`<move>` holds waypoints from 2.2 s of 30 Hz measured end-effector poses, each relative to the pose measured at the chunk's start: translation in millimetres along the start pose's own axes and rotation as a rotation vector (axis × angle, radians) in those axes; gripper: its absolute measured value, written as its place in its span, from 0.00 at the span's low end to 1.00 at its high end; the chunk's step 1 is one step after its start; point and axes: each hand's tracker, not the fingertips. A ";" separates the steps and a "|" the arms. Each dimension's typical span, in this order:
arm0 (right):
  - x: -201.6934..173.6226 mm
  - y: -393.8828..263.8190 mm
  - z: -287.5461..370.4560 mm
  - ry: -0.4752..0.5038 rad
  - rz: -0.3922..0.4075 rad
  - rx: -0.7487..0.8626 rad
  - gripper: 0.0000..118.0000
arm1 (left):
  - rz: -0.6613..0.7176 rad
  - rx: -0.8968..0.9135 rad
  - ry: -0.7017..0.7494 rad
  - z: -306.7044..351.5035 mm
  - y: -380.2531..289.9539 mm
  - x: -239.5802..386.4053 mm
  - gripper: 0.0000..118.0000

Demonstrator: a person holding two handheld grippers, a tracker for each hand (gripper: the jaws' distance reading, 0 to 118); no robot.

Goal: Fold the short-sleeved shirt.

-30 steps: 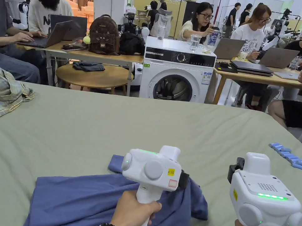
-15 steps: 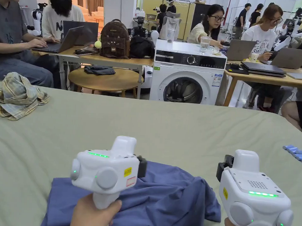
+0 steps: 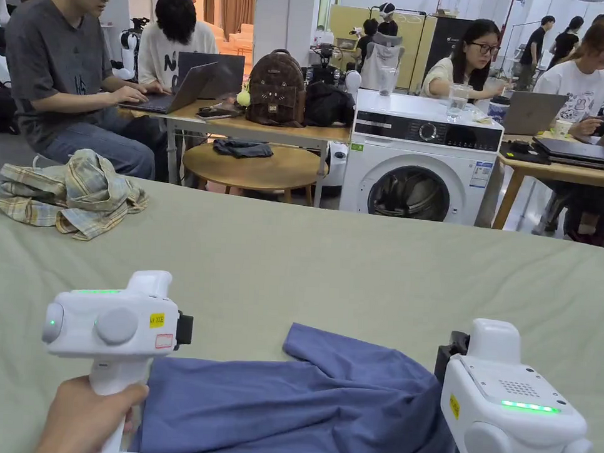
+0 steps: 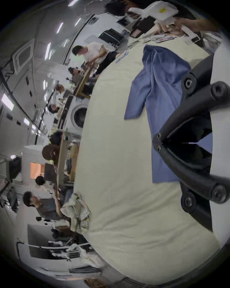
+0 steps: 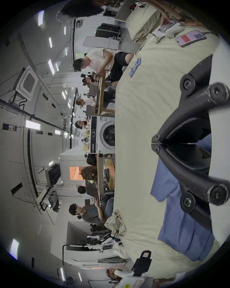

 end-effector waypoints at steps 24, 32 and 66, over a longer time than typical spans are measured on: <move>60.6 -5.8 -10.8 -0.069 -0.010 -0.139 0.00 | -0.098 -0.189 0.062 -42.1 -27.2 14.5 0.00; 96.3 -30.1 -37.1 -0.040 -0.082 -0.437 0.43 | -0.078 -0.073 0.076 7.5 -21.4 2.0 0.00; 90.5 94.7 -36.0 -0.001 -0.031 -0.122 0.00 | -0.075 0.181 0.120 80.4 84.8 -9.0 0.00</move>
